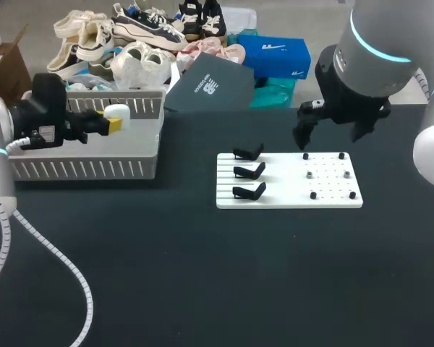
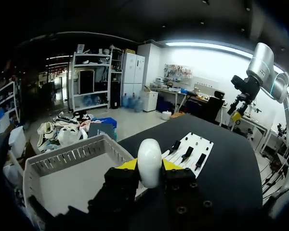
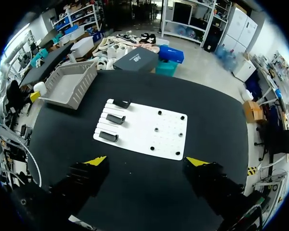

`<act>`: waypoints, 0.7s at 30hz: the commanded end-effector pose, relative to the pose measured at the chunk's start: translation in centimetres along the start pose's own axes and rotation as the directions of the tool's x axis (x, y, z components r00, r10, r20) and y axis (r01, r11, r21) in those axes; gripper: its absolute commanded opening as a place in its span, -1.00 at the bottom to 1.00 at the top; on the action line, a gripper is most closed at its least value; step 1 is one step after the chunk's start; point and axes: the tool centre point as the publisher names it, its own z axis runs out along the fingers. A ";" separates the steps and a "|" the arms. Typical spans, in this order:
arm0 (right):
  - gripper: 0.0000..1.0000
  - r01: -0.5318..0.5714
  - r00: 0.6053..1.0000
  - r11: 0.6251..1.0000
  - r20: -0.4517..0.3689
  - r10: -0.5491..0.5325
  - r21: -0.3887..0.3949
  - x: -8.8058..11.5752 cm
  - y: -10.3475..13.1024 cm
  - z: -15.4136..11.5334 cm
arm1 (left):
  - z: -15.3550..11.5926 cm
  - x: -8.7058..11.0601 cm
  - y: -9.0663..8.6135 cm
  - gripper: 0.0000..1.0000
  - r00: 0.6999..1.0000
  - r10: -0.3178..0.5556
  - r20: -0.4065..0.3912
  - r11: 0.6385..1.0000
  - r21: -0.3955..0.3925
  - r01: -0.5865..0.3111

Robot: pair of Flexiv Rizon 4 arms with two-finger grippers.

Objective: Pick up each earbud case from the left stands, insert the matching earbuds, close the lid, and place the case in the box.

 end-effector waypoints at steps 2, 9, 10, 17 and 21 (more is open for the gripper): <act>1.00 -0.003 1.000 1.000 0.011 0.003 0.001 0.3 0.0 0.0 | 3.5 -0.3 2.5 -1.00 0.998 0.001 -0.062 0.991 -0.137 -0.010; 1.00 -0.003 1.000 1.000 0.011 0.003 0.001 0.3 0.0 0.0 | 5.2 0.0 5.5 -1.00 0.993 -0.002 -0.119 0.990 -0.137 -0.015; 1.00 -0.003 1.000 1.000 0.011 0.003 0.001 0.3 0.0 0.0 | 5.4 0.2 5.9 -1.00 0.991 -0.001 -0.132 0.991 -0.130 -0.017; 1.00 -0.003 1.000 1.000 0.011 0.003 0.001 0.3 0.0 0.0 | 6.2 2.6 8.0 -1.00 0.980 -0.025 -0.195 0.995 -0.104 0.005; 1.00 -0.003 1.000 1.000 0.011 0.003 0.001 0.3 0.0 0.0 | 6.1 3.7 8.5 0.71 0.974 -0.029 -0.226 0.996 -0.090 0.009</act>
